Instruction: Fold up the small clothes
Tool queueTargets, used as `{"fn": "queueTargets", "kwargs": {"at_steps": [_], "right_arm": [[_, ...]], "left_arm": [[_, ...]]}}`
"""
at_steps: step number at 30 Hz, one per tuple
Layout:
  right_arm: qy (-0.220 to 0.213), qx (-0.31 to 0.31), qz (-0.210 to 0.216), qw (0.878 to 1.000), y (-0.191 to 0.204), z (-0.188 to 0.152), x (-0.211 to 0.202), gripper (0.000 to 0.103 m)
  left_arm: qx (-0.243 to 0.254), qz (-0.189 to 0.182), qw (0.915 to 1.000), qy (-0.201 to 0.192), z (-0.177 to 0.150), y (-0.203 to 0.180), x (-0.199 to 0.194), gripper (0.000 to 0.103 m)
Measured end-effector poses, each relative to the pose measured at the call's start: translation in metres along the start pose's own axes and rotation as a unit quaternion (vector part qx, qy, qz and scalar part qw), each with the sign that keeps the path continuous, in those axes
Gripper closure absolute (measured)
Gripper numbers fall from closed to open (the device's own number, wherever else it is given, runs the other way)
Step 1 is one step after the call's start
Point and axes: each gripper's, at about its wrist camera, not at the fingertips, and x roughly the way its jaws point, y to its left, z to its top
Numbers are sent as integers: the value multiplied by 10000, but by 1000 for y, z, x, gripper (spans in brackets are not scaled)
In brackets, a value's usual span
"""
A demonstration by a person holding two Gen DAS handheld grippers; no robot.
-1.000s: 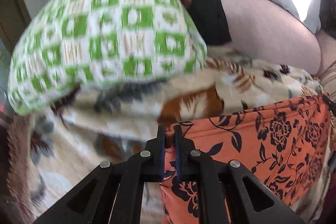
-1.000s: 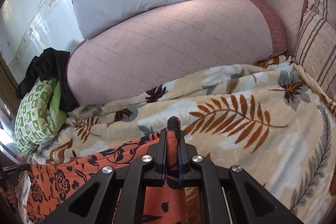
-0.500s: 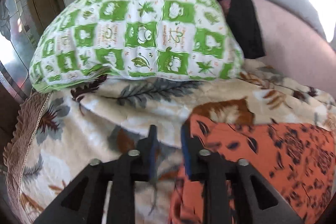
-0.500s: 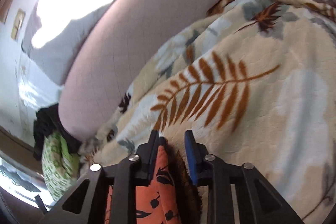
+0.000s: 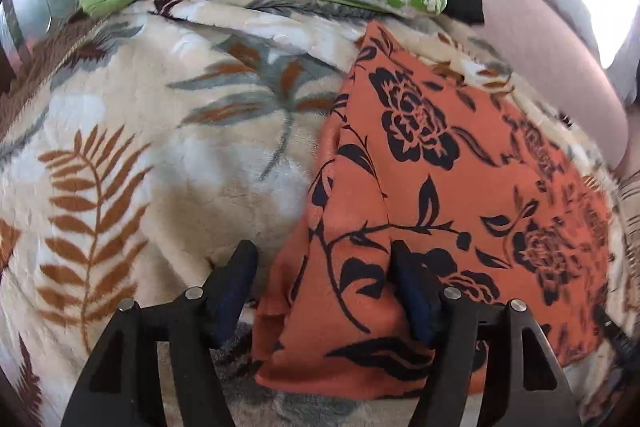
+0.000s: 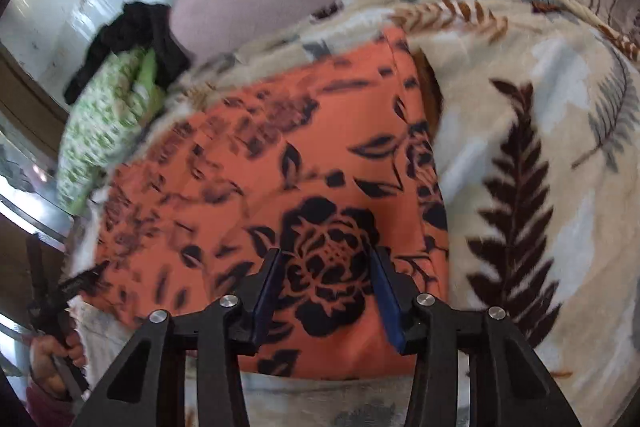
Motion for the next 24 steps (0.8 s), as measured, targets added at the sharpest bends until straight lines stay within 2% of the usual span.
{"fn": "queueTargets", "kwargs": {"at_steps": [1, 3, 5, 9, 11, 13, 16, 19, 21, 24], "right_arm": [[-137, -156, -90, 9997, 3, -4, -7, 56], [-43, -183, -280, 9994, 9, -7, -20, 56], [-217, -104, -188, 9995, 12, -11, -39, 56], [-624, -205, 63, 9978, 31, -24, -64, 56], [-681, -144, 323, 9970, 41, -29, -60, 56], [-665, -100, 351, 9971, 48, -28, -47, 56], [-516, 128, 417, 9977, 55, -31, -24, 56], [-428, -243, 116, 9987, 66, -32, -10, 56], [-333, -233, 23, 9992, 71, -28, -13, 56], [-461, 41, 623, 9970, 69, -24, -26, 54]], "left_arm": [[-45, -21, 10000, 55, 0, 1, -6, 33], [-209, -34, 9997, -129, -5, 5, -25, 34], [-266, 8, 9985, -471, -17, 3, -50, 34], [-122, 27, 9972, -732, -45, -21, -67, 34], [-53, -67, 9975, -696, -50, -38, -62, 34], [88, -299, 9974, -643, -50, -52, -54, 34], [166, 123, 9978, -629, -57, -61, -35, 33], [598, 433, 9955, -598, -61, -71, -28, 29], [573, 405, 9958, -591, -60, -71, -34, 29], [250, 58, 9965, -796, -58, -65, -52, 29]]}}
